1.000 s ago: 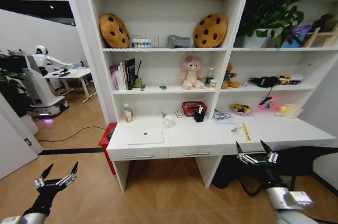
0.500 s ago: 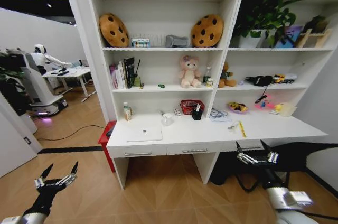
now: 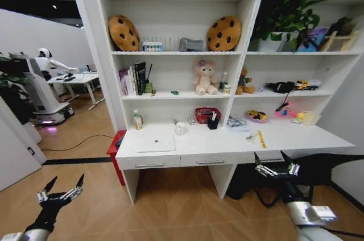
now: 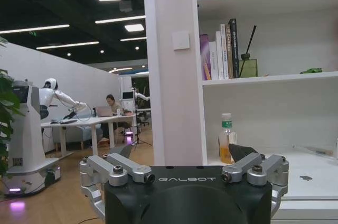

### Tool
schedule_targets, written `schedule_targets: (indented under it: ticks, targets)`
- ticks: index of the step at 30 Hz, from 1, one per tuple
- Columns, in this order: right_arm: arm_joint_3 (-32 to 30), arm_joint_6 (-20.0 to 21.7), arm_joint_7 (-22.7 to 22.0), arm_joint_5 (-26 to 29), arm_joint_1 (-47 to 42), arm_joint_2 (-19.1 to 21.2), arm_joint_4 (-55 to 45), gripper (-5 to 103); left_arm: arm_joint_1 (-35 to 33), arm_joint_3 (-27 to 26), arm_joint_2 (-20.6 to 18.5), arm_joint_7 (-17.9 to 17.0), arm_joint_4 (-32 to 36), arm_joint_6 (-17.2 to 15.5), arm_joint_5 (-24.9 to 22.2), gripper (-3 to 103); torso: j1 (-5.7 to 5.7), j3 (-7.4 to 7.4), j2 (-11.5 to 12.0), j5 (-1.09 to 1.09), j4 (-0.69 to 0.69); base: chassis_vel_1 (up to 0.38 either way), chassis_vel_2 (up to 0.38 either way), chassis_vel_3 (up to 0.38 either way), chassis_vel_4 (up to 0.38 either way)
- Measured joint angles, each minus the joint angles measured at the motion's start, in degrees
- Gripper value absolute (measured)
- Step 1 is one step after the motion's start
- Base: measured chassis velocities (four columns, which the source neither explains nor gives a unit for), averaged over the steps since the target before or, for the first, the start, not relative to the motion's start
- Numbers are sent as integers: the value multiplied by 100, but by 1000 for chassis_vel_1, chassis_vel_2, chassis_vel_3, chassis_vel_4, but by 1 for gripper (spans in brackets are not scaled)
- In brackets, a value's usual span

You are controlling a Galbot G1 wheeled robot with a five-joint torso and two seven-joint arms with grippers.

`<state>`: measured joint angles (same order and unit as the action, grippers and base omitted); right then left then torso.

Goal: Organize the objects on the table.

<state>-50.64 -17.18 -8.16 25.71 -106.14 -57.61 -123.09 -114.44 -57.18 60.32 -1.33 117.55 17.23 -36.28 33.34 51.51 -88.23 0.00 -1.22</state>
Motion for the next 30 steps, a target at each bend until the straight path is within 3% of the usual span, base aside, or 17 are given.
schedule_targets:
  ticks: [30]
  targets:
    - [0, 0, 0, 0, 0, 0, 0, 100, 0, 0, 0, 0, 0, 0, 0, 100, 0, 0, 0, 0, -2, 0, 0, 0, 0]
